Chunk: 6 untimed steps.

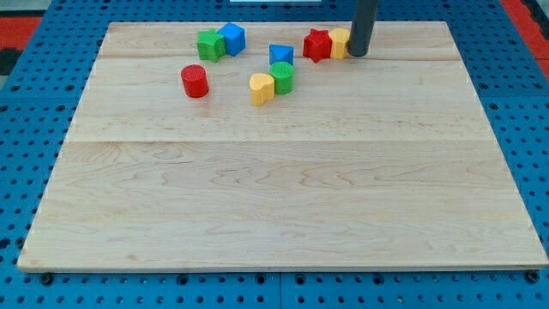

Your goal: Slightly touch the yellow hexagon

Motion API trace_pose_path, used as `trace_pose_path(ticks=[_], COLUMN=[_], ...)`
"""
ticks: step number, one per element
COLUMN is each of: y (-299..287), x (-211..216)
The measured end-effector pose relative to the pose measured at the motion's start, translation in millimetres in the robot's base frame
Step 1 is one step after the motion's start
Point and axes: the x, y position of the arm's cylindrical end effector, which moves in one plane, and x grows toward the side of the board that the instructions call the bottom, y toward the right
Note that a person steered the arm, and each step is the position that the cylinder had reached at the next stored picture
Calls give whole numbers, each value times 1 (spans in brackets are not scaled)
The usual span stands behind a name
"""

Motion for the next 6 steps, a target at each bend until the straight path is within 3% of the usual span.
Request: trace_pose_path(ticks=[2,3,4,5,6], y=[25,25,-44,-72,0], x=[-62,-72,-72,-69,-68])
